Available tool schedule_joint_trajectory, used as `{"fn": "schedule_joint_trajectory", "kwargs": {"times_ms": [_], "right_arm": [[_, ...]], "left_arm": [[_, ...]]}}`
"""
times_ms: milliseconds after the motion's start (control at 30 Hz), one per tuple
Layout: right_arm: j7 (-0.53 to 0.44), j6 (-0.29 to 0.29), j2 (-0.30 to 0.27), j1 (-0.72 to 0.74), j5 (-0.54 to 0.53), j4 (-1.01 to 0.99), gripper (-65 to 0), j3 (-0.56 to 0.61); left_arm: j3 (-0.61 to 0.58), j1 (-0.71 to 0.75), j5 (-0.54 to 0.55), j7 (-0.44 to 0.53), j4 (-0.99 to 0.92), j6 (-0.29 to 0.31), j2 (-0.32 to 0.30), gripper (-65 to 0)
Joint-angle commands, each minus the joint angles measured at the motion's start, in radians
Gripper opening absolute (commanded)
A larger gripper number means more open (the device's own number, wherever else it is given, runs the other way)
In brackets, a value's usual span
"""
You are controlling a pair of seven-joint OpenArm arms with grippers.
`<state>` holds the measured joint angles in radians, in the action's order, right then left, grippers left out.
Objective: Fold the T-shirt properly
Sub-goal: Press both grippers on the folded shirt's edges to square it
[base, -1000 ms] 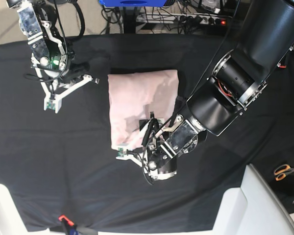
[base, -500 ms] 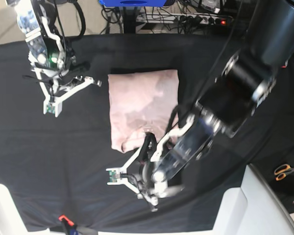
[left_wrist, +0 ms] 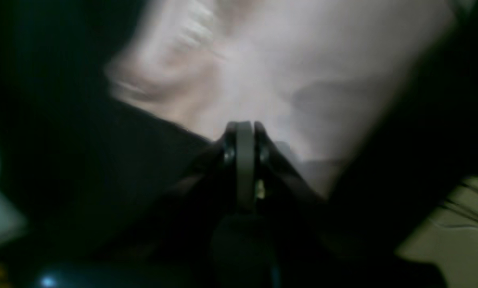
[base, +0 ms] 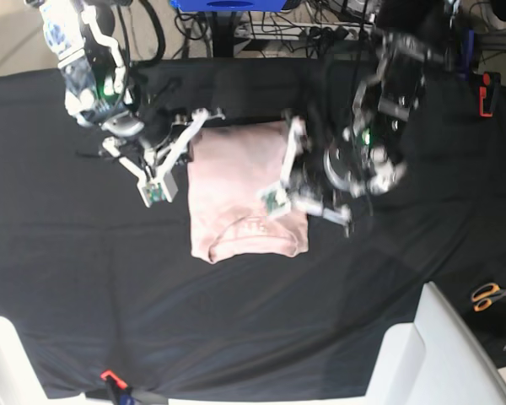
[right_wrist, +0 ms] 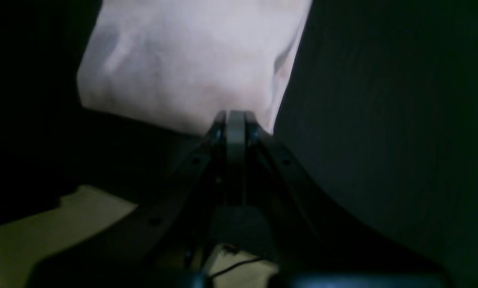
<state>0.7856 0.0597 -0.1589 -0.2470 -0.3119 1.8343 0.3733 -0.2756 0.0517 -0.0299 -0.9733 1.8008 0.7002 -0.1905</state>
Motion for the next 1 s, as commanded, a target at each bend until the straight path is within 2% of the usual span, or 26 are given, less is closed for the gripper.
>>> {"fn": "schedule_joint_trajectory", "kwargs": {"times_ms": [0, 100, 333, 567, 633, 700, 967], "right_arm": [[-0.012, -0.011, 0.006, 0.019, -0.003, -0.011, -65.0, 0.002], [-0.012, -0.039, 0.031, 0.053, -0.003, -0.072, -65.0, -0.001], [-0.012, -0.041, 0.091, 0.114, -0.003, -0.184, -65.0, 0.002], [-0.018, -0.041, 0.088, 0.137, -0.003, -0.275, -65.0, -0.006], [-0.019, -0.041, 0.084, 0.145, -0.003, -0.308, -65.0, -0.007], [-0.051, -0.041, 0.084, 0.151, -0.003, -0.341, -65.0, -0.007], [-0.110, -0.041, 0.083, 0.151, -0.003, -0.425, -65.0, -0.007]], "left_arm": [[0.002, 0.004, 0.009, 0.047, 0.018, -0.002, 0.006, -65.0], [0.011, 0.046, 0.009, 0.083, 0.012, -0.002, 0.016, -65.0], [0.019, 0.066, 0.009, 0.116, -0.052, -0.002, 0.027, -65.0], [0.020, 0.063, 0.009, 0.123, -0.157, -0.002, 0.026, -65.0], [0.020, 0.063, 0.005, 0.172, -0.198, -0.002, 0.026, -65.0], [0.020, 0.063, 0.002, 0.208, -0.249, -0.002, 0.026, -65.0], [0.020, 0.063, 0.002, 0.213, -0.312, -0.002, 0.019, -65.0]]}}
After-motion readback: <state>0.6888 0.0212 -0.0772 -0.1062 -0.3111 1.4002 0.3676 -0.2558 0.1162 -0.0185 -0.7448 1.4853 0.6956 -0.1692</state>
